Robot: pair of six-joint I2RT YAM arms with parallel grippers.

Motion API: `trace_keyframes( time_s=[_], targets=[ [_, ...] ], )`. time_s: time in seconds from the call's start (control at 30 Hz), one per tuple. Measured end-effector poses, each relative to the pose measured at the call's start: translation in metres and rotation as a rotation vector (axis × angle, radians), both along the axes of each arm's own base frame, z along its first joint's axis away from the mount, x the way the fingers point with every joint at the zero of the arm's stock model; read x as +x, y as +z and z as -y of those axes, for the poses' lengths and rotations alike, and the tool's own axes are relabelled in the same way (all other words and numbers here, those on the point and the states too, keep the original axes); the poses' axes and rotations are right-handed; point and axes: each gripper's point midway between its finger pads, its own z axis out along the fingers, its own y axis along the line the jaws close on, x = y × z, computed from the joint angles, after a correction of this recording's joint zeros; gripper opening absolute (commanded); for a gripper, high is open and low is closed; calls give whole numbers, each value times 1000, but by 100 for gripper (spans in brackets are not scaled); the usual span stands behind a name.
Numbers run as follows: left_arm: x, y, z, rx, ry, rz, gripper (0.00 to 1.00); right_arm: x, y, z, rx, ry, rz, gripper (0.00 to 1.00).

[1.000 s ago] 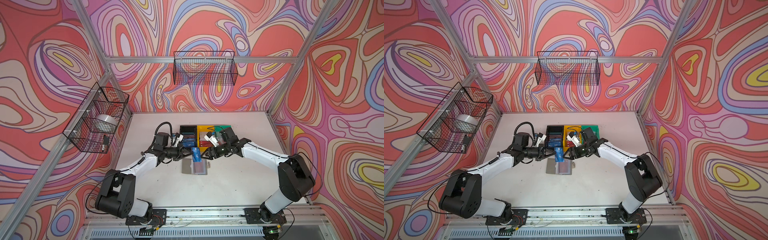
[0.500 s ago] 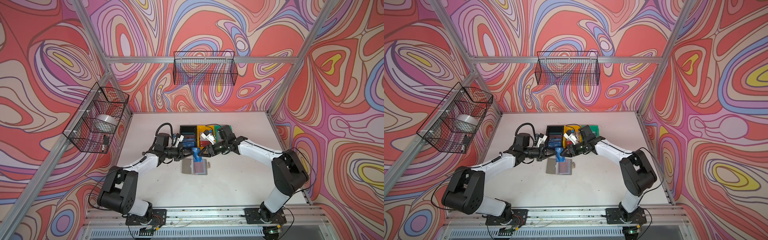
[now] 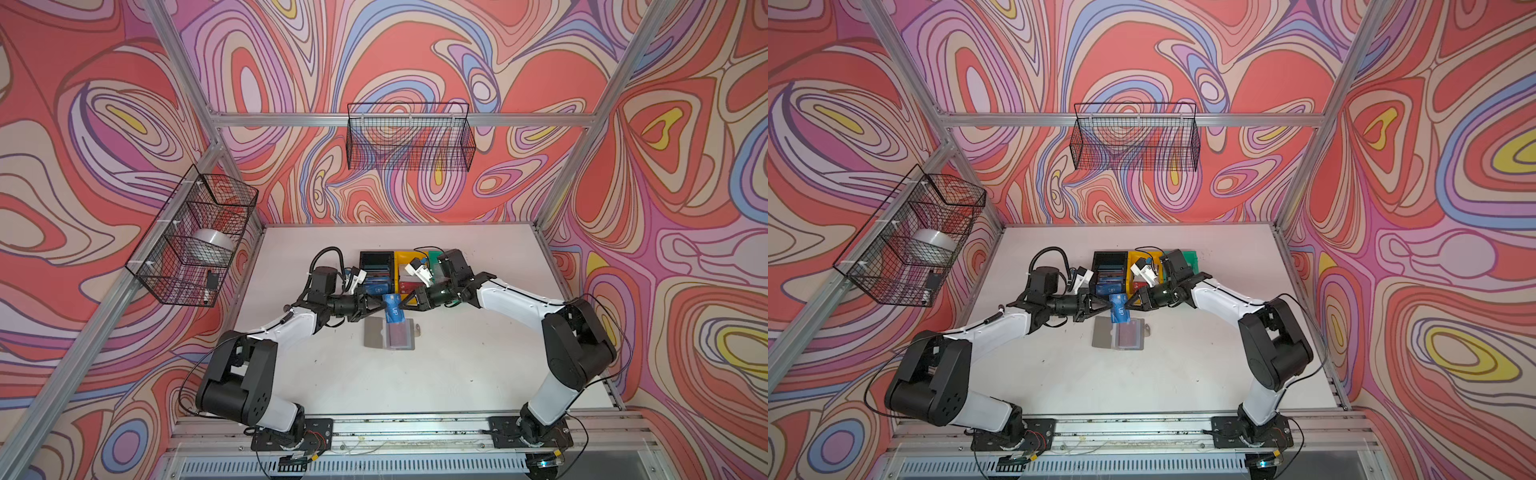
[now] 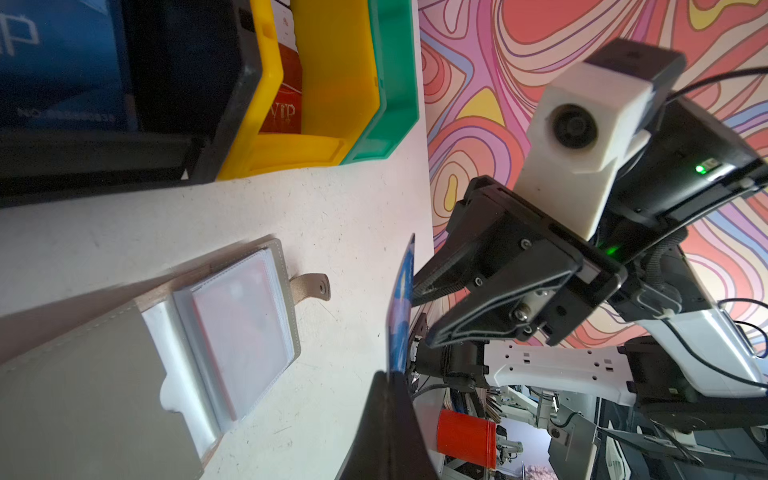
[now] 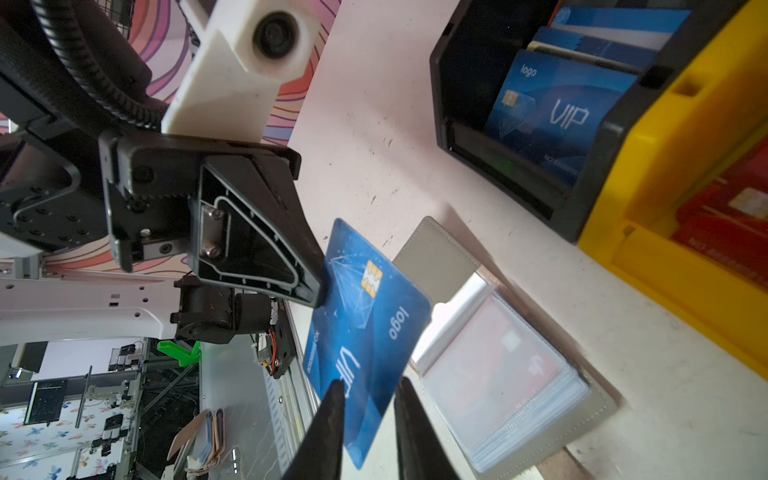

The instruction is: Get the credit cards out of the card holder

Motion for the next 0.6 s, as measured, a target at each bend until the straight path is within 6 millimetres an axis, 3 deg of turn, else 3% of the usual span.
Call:
trace_keyframes(
  time_s=[0.33, 0.47, 0.6],
  targets=[
    [-2, 0, 1, -12, -5, -9, 0, -2, -6, 1, 7, -2, -3, 16],
    [-2, 0, 1, -23, 1, -15, 0, 0, -5, 2, 10, -7, -5, 9],
    [-1, 0, 0, -29, 6, -15, 0, 1, -4, 2, 17, -10, -8, 8]
  ],
)
